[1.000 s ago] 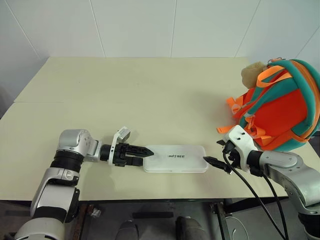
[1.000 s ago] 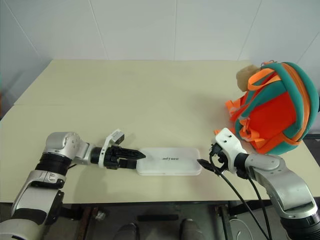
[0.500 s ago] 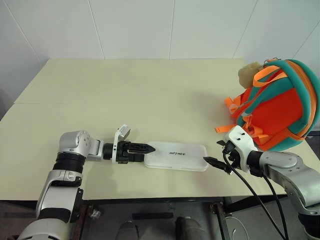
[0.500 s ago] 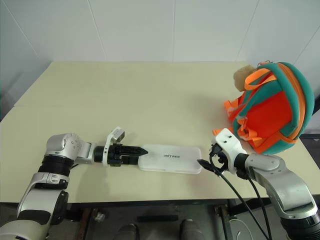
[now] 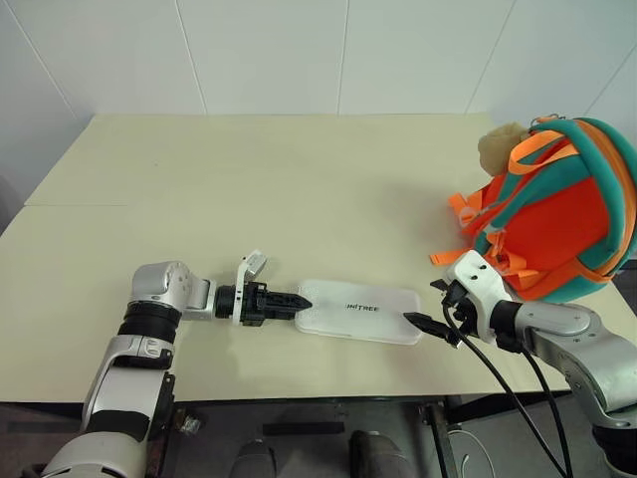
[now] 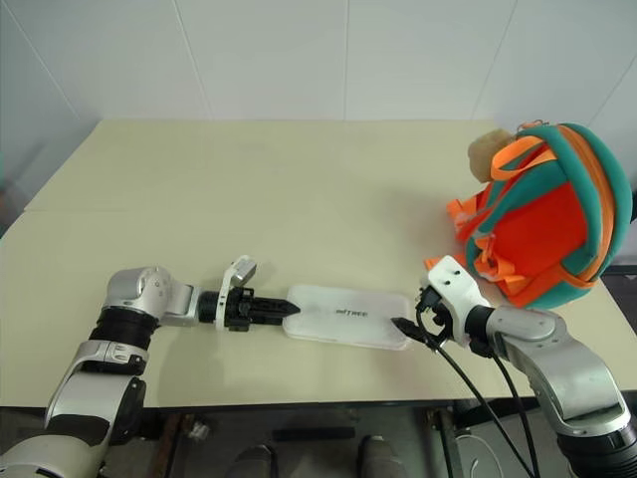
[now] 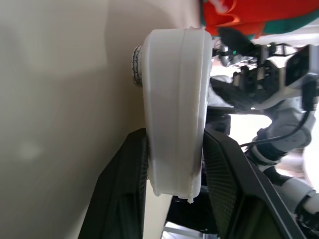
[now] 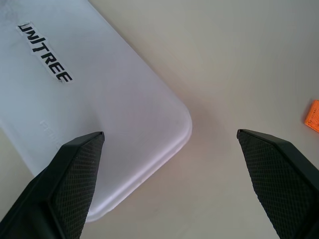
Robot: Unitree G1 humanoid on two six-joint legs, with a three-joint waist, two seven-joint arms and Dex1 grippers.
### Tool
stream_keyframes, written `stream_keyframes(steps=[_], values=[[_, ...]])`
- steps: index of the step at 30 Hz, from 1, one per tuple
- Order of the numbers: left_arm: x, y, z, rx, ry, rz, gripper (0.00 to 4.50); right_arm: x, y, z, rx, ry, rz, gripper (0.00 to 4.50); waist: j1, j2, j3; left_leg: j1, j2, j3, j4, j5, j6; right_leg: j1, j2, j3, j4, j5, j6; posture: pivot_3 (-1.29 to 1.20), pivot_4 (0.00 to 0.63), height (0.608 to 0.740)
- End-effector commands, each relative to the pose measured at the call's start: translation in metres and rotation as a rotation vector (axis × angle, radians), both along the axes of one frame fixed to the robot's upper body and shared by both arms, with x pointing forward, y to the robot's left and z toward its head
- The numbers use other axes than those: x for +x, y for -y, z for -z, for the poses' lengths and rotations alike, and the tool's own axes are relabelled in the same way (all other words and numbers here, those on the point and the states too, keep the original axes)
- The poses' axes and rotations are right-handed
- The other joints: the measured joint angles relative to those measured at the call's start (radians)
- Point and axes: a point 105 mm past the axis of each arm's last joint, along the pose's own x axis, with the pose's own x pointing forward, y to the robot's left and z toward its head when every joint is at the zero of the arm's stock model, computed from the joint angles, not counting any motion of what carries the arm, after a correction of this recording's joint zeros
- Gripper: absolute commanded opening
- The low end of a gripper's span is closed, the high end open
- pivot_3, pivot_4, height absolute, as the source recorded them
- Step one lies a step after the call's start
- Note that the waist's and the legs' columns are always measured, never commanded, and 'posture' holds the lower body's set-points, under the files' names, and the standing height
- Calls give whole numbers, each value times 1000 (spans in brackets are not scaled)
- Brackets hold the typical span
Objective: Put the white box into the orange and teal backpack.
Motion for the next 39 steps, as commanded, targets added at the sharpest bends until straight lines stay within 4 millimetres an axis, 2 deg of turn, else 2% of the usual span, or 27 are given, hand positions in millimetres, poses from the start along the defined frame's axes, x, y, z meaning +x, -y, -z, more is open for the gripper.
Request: stream_keyframes(steps=[1,9,14,18,22,27,31,34,39], values=[[-1,4,5,56,22,34,1301,-1,-1,-10,-6,48,-7,4500,0,0,0,0,0,0,0,0,0,0,0,0,-1,0,0,0,150,740],[-6,4,6,102,97,108,1301,0,3,-18,22,82,26,4500,1,0,0,-2,0,1,0,-1,-1,0,0,0,-4,0,0,0,150,740],[-4,8,-16,-12,109,114,1301,-1,11,-34,121,138,130,4500,-1,-1,0,-4,0,1,-1,-2,0,-2,0,0,-5,0,0,0,150,740],[-8,18,-30,-80,119,161,1245,-9,12,-44,222,198,223,4500,1,-1,0,-6,0,0,-1,-3,1,-4,0,0,-5,0,0,0,150,740],[7,25,-52,-180,147,119,1223,-21,20,-61,344,311,364,4500,2,-1,0,-10,0,0,-1,-3,1,-7,0,0,-5,1,2,0,150,740],[17,36,-61,-213,160,119,1223,-34,44,-71,380,413,525,4500,1,-1,0,-12,0,0,-1,-3,2,-10,0,0,-5,2,3,0,150,740],[18,47,-62,-210,171,151,1223,-28,70,-78,387,461,641,4500,-2,-1,0,-12,0,0,-2,-3,2,-10,0,0,-4,2,3,0,150,740],[19,51,-65,-222,176,160,1223,-16,85,-80,393,471,688,4500,-3,-1,0,-12,0,1,-2,-3,2,-11,0,0,-4,2,3,0,150,740],[21,46,-70,-243,187,141,1222,8,96,-83,420,478,691,4500,-2,-1,0,-12,0,1,-2,-3,2,-12,0,0,-4,2,4,0,150,740]])
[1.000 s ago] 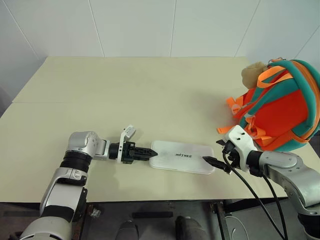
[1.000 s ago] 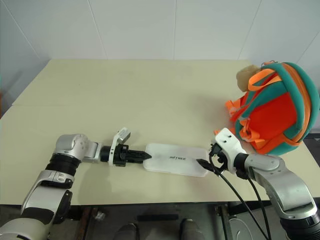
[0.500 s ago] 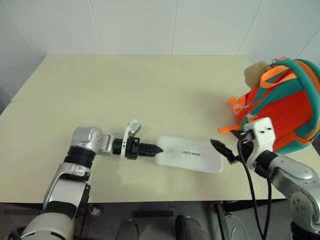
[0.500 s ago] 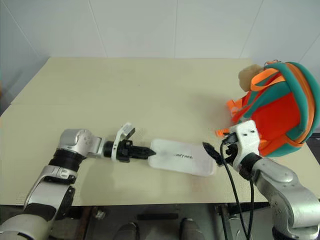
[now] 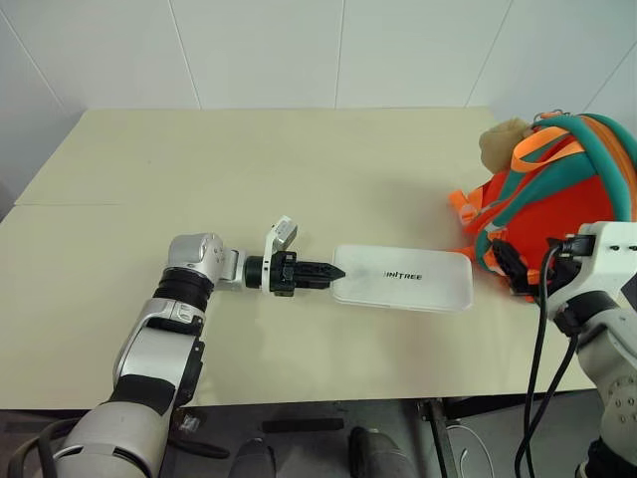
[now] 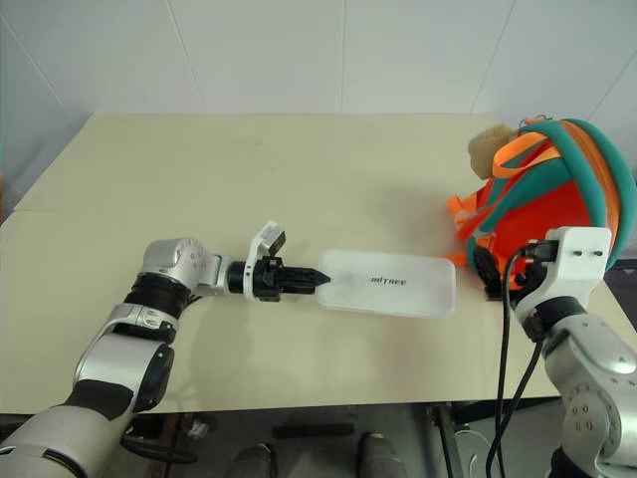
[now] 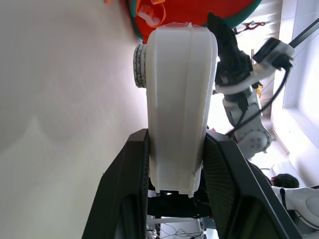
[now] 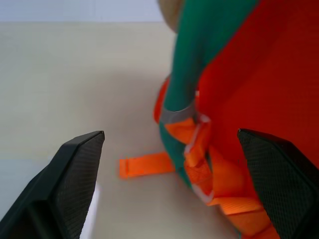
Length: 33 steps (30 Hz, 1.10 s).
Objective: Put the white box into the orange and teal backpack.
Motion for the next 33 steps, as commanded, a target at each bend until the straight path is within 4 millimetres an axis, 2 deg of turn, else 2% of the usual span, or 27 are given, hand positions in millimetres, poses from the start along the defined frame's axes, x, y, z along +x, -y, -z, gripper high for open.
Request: stream_keyframes(steps=[1,4,10,14,17,20,22,24,29,30,33], values=[[3,-3,-21,-67,50,-5,1222,14,7,-13,-16,55,-1,4500,-2,0,0,0,0,0,0,0,0,0,0,0,0,0,1,0,150,740],[2,-9,-21,-70,49,-25,1222,28,8,-17,-21,70,-23,4500,-1,0,0,0,0,1,-2,0,0,-1,0,1,0,5,9,0,150,740],[-1,-25,-19,-70,49,-81,1222,65,6,-25,-13,97,-82,4500,-9,0,0,0,0,1,-6,0,0,-3,0,1,1,7,16,0,150,740],[-2,-33,-19,-71,57,-121,1222,95,13,-39,-45,151,-29,4500,-8,1,1,-1,0,4,-6,0,0,-5,0,3,4,5,18,0,150,740],[-2,-36,-19,-74,65,-148,1222,106,7,-54,-1,195,-43,3953,-17,1,1,0,0,4,-6,0,0,-5,0,3,5,5,19,0,150,740],[-2,-39,-20,-82,67,-172,1222,108,3,-55,0,201,-58,3010,-21,1,1,0,0,4,-7,1,-1,-5,0,3,5,5,19,0,150,740],[-2,-41,-20,-81,68,-184,1221,107,0,-54,-1,198,-75,2235,-22,1,1,-1,0,4,-6,1,-1,-5,0,3,5,5,19,0,150,740],[0,-45,-20,-77,75,-209,1217,104,-5,-55,-10,201,-100,1647,-22,1,1,-1,0,4,-6,1,-1,-6,0,3,5,5,19,0,150,740],[21,-68,-29,-50,136,-344,1217,89,-36,-62,-45,207,-244,24,-26,2,1,0,0,4,-6,2,-2,-6,0,3,6,5,19,0,150,740],[26,-73,-30,-44,149,-373,1217,86,-42,-64,-57,207,-270,0,-27,2,1,0,0,4,-6,2,-2,-6,0,3,6,5,19,0,150,740],[39,-92,-42,-33,202,-454,1217,70,-81,-82,-86,247,-431,0,-29,2,1,0,0,4,-6,2,-2,-7,1,3,8,5,19,0,150,740]])
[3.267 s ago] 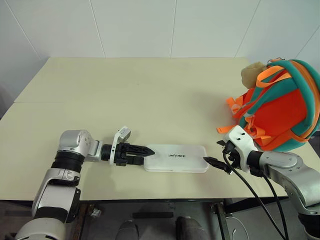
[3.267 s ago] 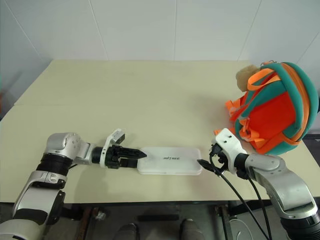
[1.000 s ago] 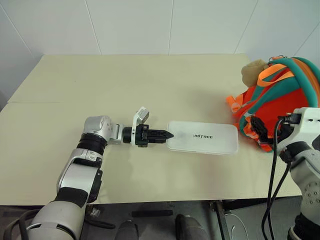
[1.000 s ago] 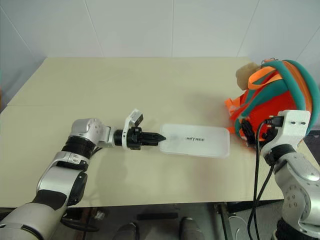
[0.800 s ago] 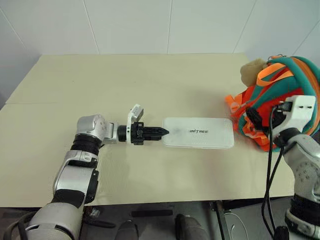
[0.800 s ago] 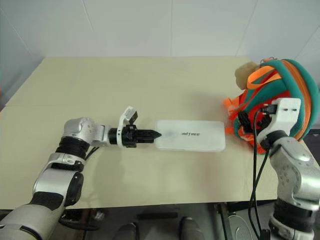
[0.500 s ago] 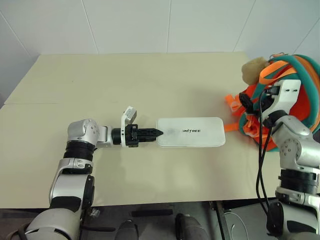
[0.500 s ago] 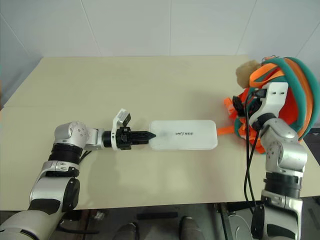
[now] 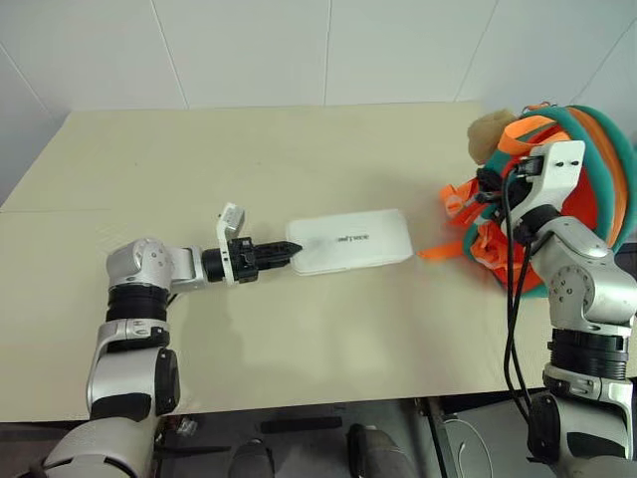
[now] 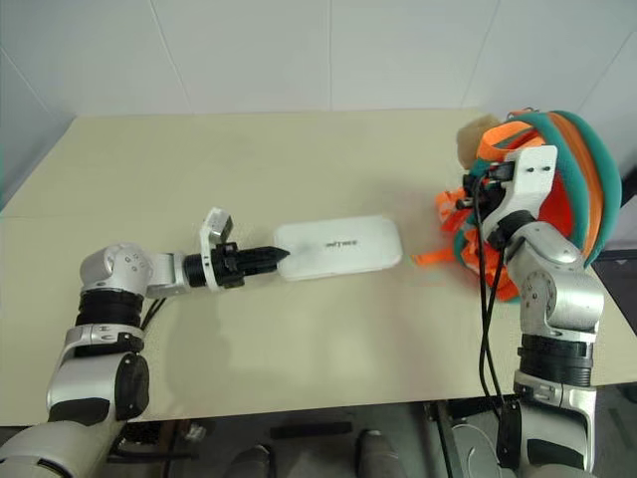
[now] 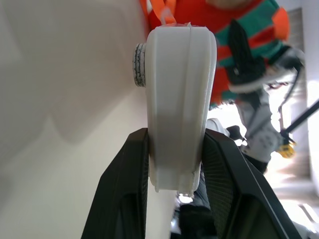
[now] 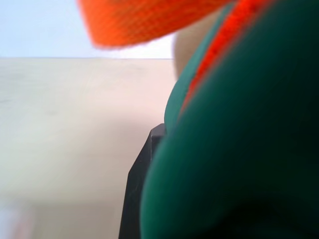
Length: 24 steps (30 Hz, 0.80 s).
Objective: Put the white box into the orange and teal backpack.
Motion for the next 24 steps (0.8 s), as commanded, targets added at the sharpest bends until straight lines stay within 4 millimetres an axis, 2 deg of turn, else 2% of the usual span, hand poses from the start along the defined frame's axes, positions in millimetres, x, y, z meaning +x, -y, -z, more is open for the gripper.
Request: stream_keyframes(steps=[1,3,7,10,17,24], values=[[15,-22,-32,-5,127,-88,1217,-26,-47,-39,-60,121,-209,0,0,0,0,0,0,0,0,0,0,0,0,0,0,0,0,0,150,740],[21,-28,-37,10,149,-117,1217,-33,-61,-44,-79,130,-274,0,1,0,0,0,0,0,0,0,0,0,0,0,0,0,0,0,150,740],[33,-48,-58,50,234,-209,1217,-63,-107,-53,-141,137,-501,0,4,0,0,-1,0,0,-1,0,0,0,0,0,-2,0,0,0,150,740],[38,-59,-68,72,295,-251,1217,-84,-128,-53,-191,135,-630,0,5,1,0,-2,0,0,-3,0,0,-1,0,0,-1,0,0,0,150,740],[42,-71,-84,109,376,-284,1217,-128,-155,-51,-306,136,-896,0,8,0,0,-4,0,1,-3,-2,1,-1,0,-1,-3,0,0,0,150,740],[42,-72,-90,127,437,-270,1217,-163,-148,-28,-407,73,-1095,0,10,0,1,-4,0,1,-2,-2,2,-1,0,-1,-3,0,0,0,150,740]])
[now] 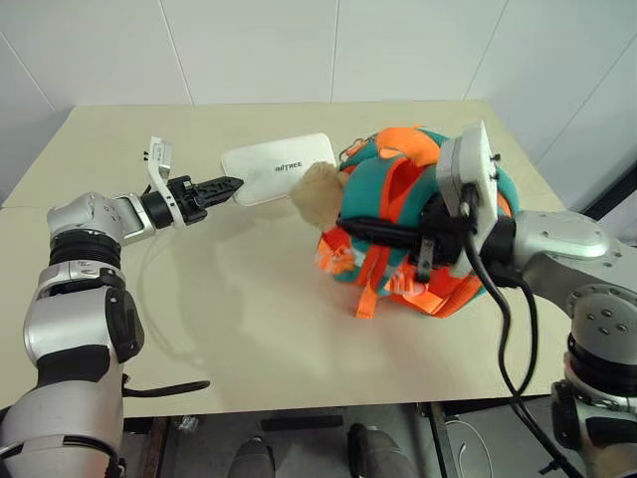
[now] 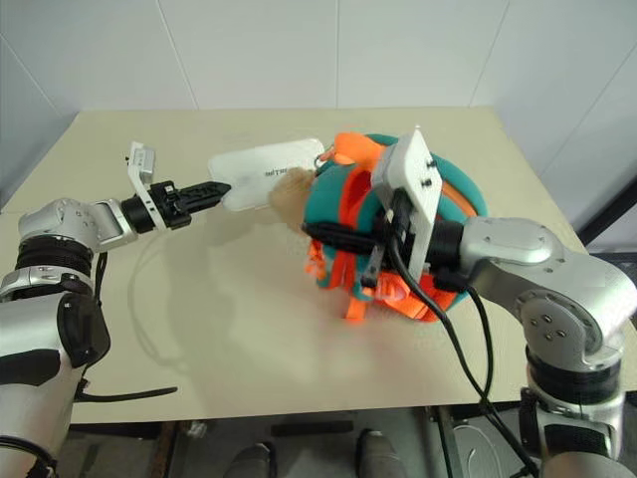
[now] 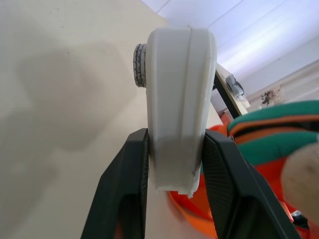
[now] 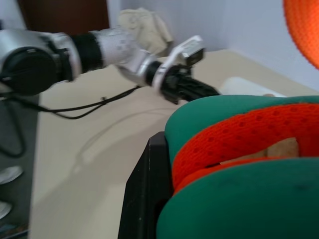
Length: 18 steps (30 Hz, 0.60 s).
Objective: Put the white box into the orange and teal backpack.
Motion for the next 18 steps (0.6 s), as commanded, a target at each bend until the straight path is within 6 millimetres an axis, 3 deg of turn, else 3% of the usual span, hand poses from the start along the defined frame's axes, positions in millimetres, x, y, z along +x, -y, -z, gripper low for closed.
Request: stream_keyframes(steps=[1,5,8,18], values=[[-3,-2,-26,12,101,22,1217,-29,4,-6,-22,69,-133,0,0,0,0,0,0,0,0,0,0,0,0,0,0,0,0,0,150,740],[-4,-3,-32,25,164,38,1217,-48,12,-4,-43,47,-237,0,-3,0,0,1,0,0,2,0,0,0,0,0,0,0,0,0,150,740],[-7,-3,-38,38,250,63,1217,-52,22,7,-93,31,-265,0,-3,-1,0,1,0,0,2,0,0,0,0,0,0,0,0,0,150,740],[-31,-7,-54,33,540,201,1217,-17,47,15,-162,153,-158,0,-3,-1,0,1,0,0,6,0,0,0,0,0,3,0,0,0,150,740]])
